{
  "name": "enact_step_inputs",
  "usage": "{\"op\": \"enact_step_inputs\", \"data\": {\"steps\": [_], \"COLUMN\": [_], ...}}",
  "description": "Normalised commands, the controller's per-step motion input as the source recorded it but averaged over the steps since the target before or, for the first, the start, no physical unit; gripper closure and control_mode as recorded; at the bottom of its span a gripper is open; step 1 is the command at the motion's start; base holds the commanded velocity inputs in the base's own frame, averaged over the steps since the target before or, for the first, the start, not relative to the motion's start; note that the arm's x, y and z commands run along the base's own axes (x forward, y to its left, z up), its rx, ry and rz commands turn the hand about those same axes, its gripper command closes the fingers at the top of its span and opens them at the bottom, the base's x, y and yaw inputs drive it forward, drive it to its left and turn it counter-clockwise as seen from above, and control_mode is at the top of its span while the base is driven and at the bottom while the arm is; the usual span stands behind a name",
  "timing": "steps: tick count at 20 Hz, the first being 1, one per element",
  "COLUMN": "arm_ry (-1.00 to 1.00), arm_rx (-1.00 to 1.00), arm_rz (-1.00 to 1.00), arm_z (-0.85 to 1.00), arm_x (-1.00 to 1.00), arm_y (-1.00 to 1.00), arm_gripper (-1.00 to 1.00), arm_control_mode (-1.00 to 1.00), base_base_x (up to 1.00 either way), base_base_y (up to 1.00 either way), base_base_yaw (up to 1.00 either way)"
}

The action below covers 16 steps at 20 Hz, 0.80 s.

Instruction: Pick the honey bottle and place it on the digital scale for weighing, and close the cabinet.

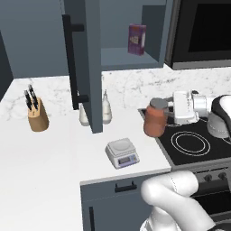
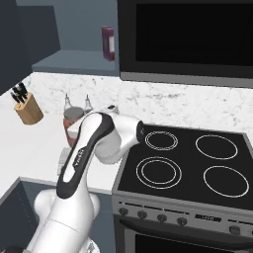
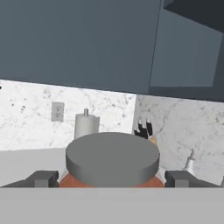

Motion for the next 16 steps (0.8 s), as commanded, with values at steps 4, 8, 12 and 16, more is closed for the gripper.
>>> {"op": "enact_step_inputs", "data": {"steps": [4, 8, 12, 16], "arm_ry": [0.0, 0.0, 0.05, 0.0], "arm_rx": [0.0, 0.0, 0.0, -0.01], "arm_rz": [0.03, 0.06, 0.06, 0.04], "arm_z": [-0.46, -0.45, -0.58, -0.48], "arm_x": [0.72, 0.6, 0.54, 0.41], "arm_y": [0.12, 0.13, 0.46, 0.61], "arm_gripper": [1.0, 1.0, 1.0, 1.0], "arm_control_mode": [-1.0, -1.0, -1.0, -1.0], "base_base_x": [0.0, 0.0, 0.0, 0.0], "base_base_y": [0.0, 0.0, 0.0, 0.0], "base_base_yaw": [0.0, 0.0, 0.0, 0.0]}}
